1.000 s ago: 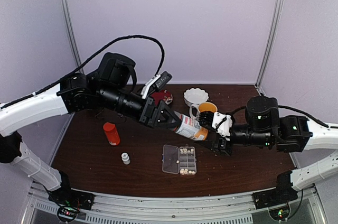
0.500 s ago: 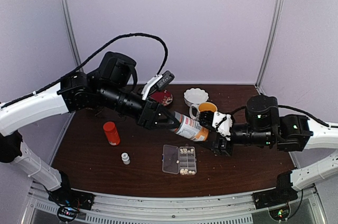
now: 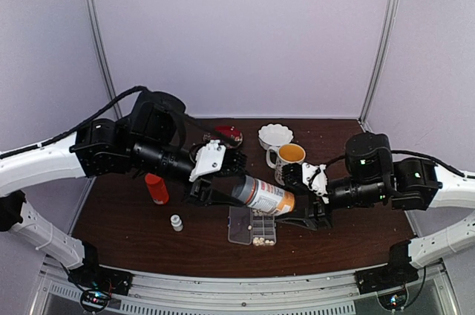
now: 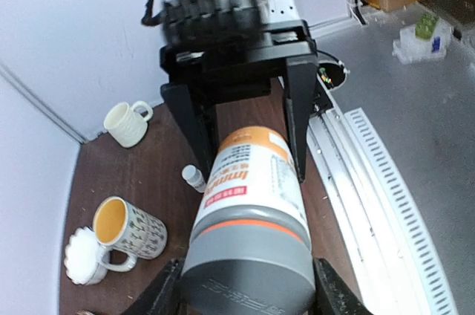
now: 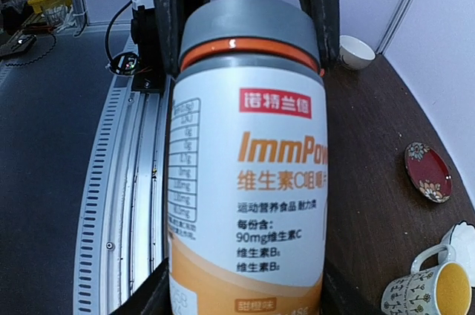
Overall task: Sort the pills into containers
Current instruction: Screw the lid of the pill bottle onto the pill bottle.
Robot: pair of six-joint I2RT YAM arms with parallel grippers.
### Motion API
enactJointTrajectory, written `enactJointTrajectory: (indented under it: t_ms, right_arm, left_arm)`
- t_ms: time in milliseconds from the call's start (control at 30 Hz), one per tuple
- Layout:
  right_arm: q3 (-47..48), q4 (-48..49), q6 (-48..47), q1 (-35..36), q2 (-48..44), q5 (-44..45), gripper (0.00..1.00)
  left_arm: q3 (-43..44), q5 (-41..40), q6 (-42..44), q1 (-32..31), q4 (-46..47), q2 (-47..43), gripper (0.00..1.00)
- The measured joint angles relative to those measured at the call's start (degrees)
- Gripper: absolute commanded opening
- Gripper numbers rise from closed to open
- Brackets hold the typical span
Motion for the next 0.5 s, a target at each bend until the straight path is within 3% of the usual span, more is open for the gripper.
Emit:
enactJointTrajectory:
  t_ms: [133, 367, 500]
  right_arm:
    - [0.04, -0.87, 1.14, -0.39, 0.55, -2.43, 0.0]
    - [0.04, -2.89, 2.12, -0.94, 1.01, -4.5, 0.0]
    - [-0.04, -4.28, 2.27, -1.25, 1.03, -4.72, 0.0]
  left_arm:
    - [-2.27, -1.38, 19.04, -1.09, 1.77, -0.94, 0.0]
    - [-7.78, -7.56, 44.65, -3.89, 8.2, -2.84, 0.0]
    - [-14.45, -12.22, 63.58, -5.31, 16.85, -4.59, 0.0]
